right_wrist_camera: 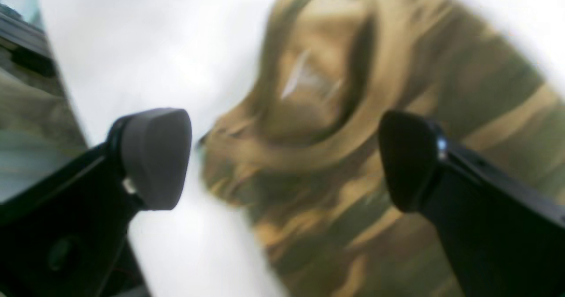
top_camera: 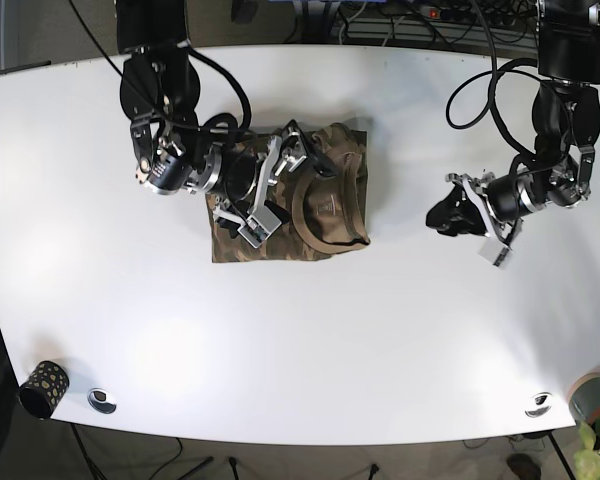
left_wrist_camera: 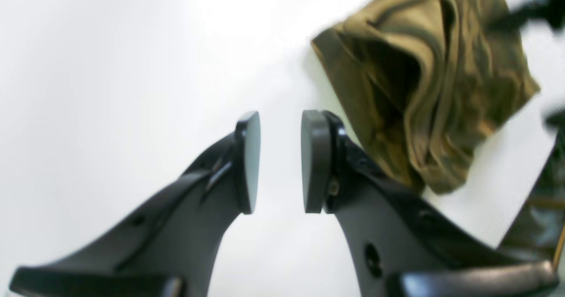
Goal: Fold the T-shirt properly
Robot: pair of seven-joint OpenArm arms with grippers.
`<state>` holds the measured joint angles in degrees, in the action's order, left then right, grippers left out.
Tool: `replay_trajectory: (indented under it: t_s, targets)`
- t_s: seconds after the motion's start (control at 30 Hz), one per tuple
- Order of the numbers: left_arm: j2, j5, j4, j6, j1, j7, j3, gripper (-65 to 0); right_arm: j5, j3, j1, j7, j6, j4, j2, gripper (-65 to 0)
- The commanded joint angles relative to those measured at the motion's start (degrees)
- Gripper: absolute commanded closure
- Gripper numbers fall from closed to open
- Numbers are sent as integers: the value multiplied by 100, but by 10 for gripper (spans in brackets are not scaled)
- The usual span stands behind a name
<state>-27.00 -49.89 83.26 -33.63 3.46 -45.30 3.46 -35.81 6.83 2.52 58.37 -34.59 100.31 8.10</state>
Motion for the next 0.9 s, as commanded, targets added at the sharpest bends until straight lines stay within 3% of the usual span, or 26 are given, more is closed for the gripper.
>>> replay_trajectory:
  t_s: [0.0, 0.17, 0.27, 0.57, 0.77, 0.87]
  targets:
    - [-64, 123, 118, -53, 89, 121, 115, -139, -142, -11, 394, -197, -53, -295, -67, -545]
    - [41, 299, 126, -53, -17, 147, 300, -139, -142, -2, 1079, -435, -53, -1473, -322, -298]
    - [94, 299, 126, -53, -17, 147, 300, -139, -133, 25, 1229, -690, -44, -1974, -357, -220]
    - [129, 308, 249, -53, -17, 147, 335, -139, -124, 33, 1660, -1771, -36, -3811, -331, -208]
    - [349, 316, 777, -35, 10, 147, 476, -139, -362, -2, 1739, -1402, -36, -3082, -67, -208]
    - [375, 316, 838, -26, 203, 147, 854, -139, -581, -11, 1748, -1182, -36, -2616, 118, -208]
